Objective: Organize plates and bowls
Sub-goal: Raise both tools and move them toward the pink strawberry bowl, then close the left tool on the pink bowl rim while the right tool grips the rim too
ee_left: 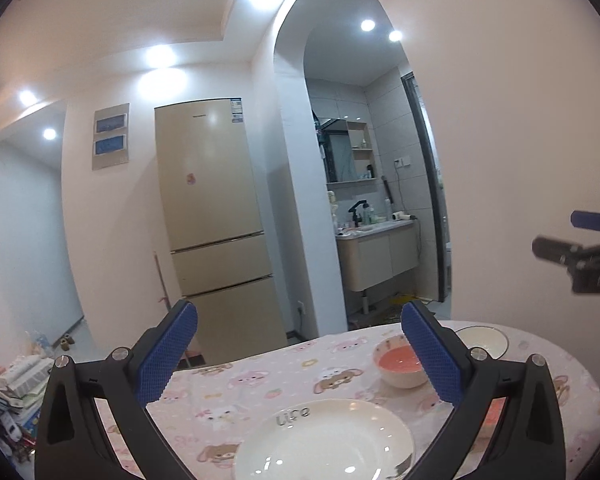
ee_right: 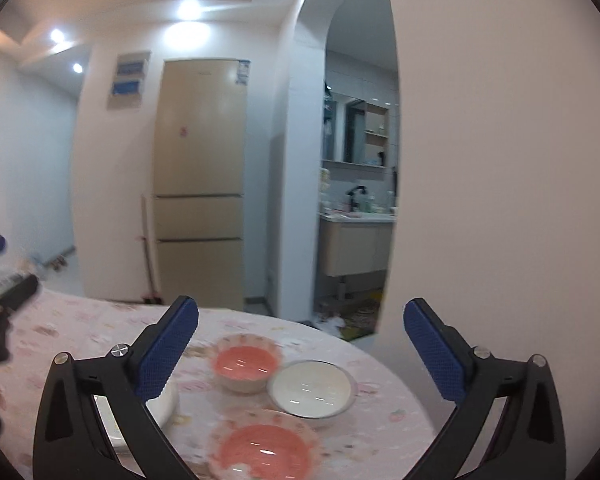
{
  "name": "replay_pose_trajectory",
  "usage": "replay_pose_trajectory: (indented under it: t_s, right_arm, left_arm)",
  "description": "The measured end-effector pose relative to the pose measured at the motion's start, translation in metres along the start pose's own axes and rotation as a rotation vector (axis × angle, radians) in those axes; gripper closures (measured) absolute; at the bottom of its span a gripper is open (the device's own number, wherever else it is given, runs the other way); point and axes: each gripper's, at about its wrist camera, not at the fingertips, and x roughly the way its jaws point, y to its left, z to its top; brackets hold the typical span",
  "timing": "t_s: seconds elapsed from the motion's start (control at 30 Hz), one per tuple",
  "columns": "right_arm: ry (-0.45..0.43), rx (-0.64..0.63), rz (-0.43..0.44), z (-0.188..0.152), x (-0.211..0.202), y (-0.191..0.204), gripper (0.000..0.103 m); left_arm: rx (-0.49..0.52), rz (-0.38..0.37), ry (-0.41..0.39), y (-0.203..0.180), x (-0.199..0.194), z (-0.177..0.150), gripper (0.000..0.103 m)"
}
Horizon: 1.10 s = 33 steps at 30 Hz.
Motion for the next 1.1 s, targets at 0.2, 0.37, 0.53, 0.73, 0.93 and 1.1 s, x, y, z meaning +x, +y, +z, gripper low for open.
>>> replay_pose_trajectory:
  t_s: [0.2,0.37,0.53,0.73,0.93,1.1]
  right_arm:
    - [0.066,0.1,0.093,-0.021,0.007,-0.032,0.0]
    - [0.1,0.099,0.098,-0.025,0.005,-0.043,0.005]
    - [0.181,0.114,0.192,-0.01,-0.002,-0.063,0.014]
    - [0.133,-0.062,0.027,0.016,-0.028,-0.084,0.015]
    - [0.239,0.029,0.055,-0.021,0.007,-0.104,0.025]
    - [0.318,0.069,0.133,-0.048,0.047,-0.098,0.038]
  left_arm:
    - [-0.078,-0.154,0.015,-0.013,0.012,-0.002,0.006]
    - [-0.047,-0.149,0.057,-0.036,0.024,-0.005,0.006]
    - [-0.128,-0.222,0.132,-0.047,0.039,0.005,0.006]
    - [-0.121,-0.249,0.127,-0.066,0.054,0.033,0.006]
    - [-0.13,-0.277,0.234,-0.074,0.08,0.016,0.006]
    - [-0.137,-0.287,0.358,-0.079,0.099,-0.007,0.006]
